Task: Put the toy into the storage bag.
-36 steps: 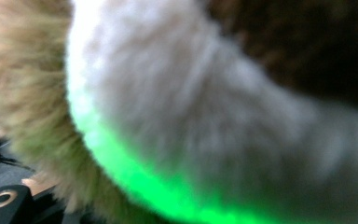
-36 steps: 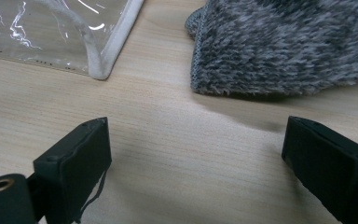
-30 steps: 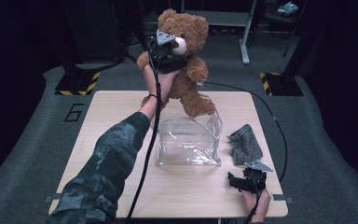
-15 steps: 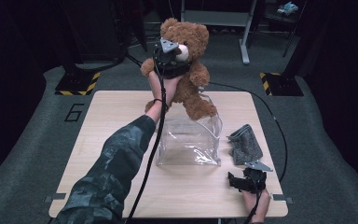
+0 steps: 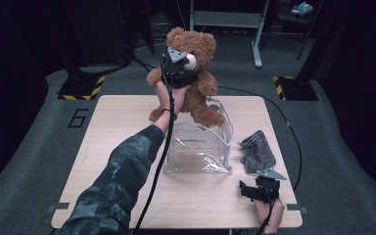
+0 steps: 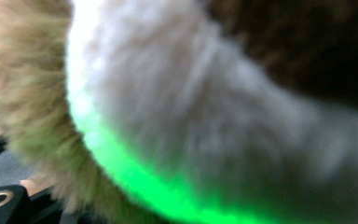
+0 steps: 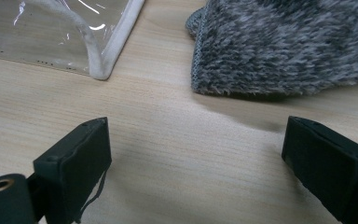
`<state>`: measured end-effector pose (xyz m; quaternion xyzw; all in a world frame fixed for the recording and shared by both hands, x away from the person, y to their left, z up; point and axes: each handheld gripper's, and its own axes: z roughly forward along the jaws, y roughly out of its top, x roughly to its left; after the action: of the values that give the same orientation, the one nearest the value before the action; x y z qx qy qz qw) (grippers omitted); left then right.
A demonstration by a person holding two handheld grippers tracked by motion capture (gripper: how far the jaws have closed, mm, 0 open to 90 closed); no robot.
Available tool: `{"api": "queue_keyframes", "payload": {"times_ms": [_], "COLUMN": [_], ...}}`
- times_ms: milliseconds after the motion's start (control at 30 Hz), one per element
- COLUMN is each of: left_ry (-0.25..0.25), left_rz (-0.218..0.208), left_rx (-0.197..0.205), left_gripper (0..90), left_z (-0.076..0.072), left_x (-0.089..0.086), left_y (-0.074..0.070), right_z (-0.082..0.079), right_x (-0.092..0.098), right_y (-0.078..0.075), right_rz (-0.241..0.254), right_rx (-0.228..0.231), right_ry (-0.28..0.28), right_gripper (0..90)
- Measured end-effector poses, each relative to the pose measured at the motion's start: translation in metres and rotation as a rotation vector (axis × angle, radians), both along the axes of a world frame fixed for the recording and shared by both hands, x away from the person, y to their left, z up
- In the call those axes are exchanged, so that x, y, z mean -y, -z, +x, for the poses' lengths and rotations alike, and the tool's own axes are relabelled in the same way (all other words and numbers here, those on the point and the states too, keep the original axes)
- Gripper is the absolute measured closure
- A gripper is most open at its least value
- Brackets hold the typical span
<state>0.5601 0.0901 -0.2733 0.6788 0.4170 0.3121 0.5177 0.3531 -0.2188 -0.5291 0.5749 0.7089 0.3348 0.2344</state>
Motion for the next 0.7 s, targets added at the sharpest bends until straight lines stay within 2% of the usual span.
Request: {"api": "queue_keyframes", "payload": {"times_ms": [167,333,400,700], "left_ry": [0.038,0.055,0.065,0.088], "left_rz": [-0.002,-0.006,0.014,0.019], "left_rx": [-0.022,-0.041,-0.048,-0.074], "left_gripper": [43.2,42.0,41.9,41.7], "left_z": [-0.006,-0.013,-0.016,-0.030], "left_x": [0.004,0.002,0.000,-0.005], "left_y": [0.009,0.016,0.018,0.029], "right_z": [0.000,0.000,0.000,0.000], "right_x": [0.000,0.000,0.000,-0.001], "right_y": [0.000,0.000,0.000,0.000], "right_rz": [0.004,0.010,0.010,0.005], "right_rx": [0.002,0.000,0.000,0.000], "right_ry": [0.005,-0.002,-0.002,-0.001], "right_gripper": [7.4,7.4,7.4,7.5]}}
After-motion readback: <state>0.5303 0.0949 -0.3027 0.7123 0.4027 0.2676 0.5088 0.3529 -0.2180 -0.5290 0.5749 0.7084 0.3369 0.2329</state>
